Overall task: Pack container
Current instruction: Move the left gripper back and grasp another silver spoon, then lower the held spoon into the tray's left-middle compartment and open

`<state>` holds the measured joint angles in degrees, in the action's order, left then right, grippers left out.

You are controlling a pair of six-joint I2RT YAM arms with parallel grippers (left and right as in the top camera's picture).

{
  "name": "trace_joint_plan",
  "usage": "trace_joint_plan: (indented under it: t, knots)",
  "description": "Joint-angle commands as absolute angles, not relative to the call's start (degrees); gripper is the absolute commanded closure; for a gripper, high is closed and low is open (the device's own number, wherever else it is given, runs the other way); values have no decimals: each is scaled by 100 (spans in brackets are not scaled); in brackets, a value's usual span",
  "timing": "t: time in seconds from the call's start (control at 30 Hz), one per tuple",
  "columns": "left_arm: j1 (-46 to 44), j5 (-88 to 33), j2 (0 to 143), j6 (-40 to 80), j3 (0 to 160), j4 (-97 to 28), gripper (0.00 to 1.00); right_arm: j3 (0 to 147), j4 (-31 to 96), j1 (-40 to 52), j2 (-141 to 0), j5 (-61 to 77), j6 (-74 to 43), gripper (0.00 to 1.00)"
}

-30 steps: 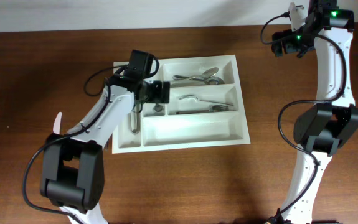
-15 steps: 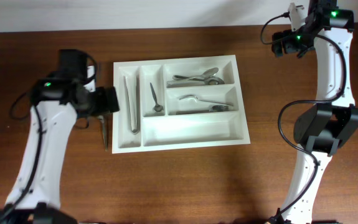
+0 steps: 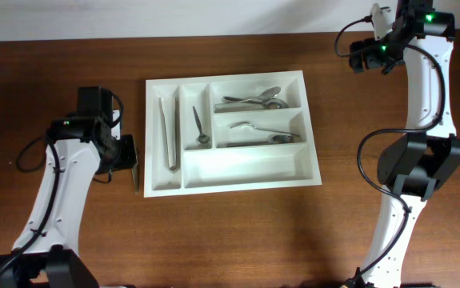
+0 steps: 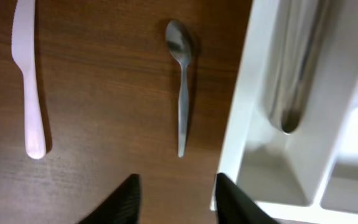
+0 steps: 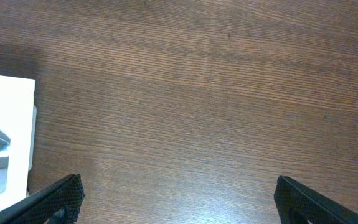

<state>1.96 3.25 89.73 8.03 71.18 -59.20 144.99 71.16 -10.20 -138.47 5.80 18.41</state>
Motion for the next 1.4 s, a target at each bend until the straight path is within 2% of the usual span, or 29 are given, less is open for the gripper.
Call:
trace_joint_plan:
  t: [0.0, 0.7, 0.77, 0.83, 1.13, 1.37]
  knots:
    - [215, 368, 9094, 969, 6820, -5673, 62, 14582, 7116, -1015, -13611, 550, 1833, 1]
    - [246, 281, 10927, 1369, 6442, -4012, 61, 14582, 7116, -1015, -13609, 550, 1833, 1]
    - [283, 281, 11002, 1369, 6442, -3962, 73, 14582, 7116, -1015, -13611, 550, 1833, 1]
    - [338, 281, 11008, 1367, 6447, -3942, 98, 14582, 7116, -1015, -13609, 550, 1833, 1]
    - [582, 274, 10739, 1271, 7194, -4512, 98, 14582, 7116, -1015, -13611, 550, 1833, 1]
    - [40, -661, 9974, 1046, 8368, -5000, 98, 14582, 7116, -1015, -13611, 550, 1833, 1]
